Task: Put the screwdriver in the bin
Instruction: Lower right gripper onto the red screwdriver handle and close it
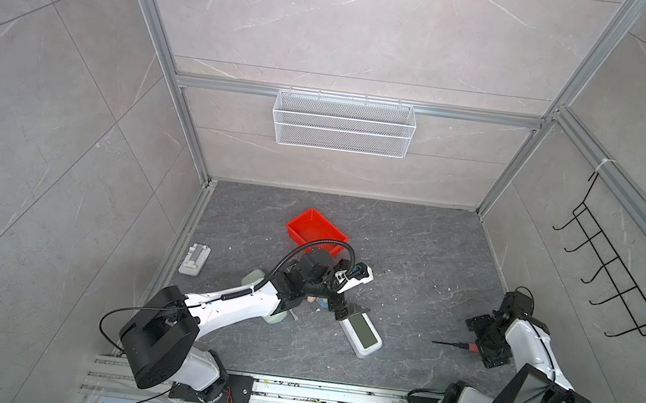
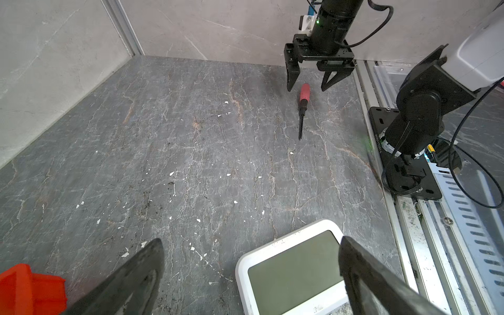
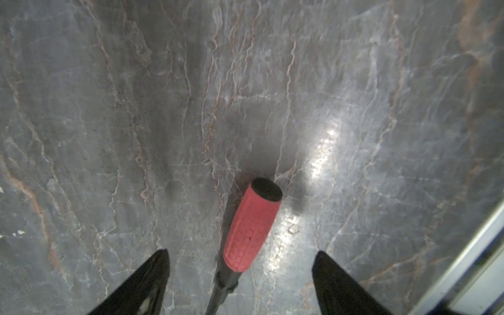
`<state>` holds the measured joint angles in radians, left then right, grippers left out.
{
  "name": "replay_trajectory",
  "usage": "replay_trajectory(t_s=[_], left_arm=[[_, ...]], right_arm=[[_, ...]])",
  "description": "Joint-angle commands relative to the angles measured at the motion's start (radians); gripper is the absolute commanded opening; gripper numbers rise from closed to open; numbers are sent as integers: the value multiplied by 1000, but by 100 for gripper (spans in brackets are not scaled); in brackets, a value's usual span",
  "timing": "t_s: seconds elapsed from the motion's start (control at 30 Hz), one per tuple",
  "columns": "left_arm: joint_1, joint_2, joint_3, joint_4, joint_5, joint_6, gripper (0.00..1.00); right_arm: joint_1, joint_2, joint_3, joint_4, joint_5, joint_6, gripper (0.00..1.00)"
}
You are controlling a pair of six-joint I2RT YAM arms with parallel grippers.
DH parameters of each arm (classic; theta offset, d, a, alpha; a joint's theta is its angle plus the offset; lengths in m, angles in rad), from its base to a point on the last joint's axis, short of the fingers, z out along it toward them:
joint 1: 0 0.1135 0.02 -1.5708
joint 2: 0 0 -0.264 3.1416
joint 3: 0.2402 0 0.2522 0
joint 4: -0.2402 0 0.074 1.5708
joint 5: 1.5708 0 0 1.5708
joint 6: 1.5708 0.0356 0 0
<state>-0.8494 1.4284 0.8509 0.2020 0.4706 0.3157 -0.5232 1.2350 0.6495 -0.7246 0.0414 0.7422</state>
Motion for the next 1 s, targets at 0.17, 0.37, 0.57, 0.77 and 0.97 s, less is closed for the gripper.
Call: replay_trajectory(t_s=[0.17, 0.37, 0.57, 0.77, 0.97], left_arm=[[-5, -7, 11, 46, 13, 3, 100], [-5, -10, 7, 44, 8, 6, 100], [-5, -8, 7, 50, 0, 15, 100], [-5, -5, 16, 43, -15, 37, 100], [-5, -19, 0, 38, -38, 36, 100]], right_arm=[[-3, 133, 25, 28, 39, 57, 72], [-3, 172, 32, 13, 67, 75, 64], [-3, 204, 30, 21, 75, 77, 40], [-3, 167, 11, 19, 75, 79, 8], [-3, 124, -11, 22, 82, 51, 0]])
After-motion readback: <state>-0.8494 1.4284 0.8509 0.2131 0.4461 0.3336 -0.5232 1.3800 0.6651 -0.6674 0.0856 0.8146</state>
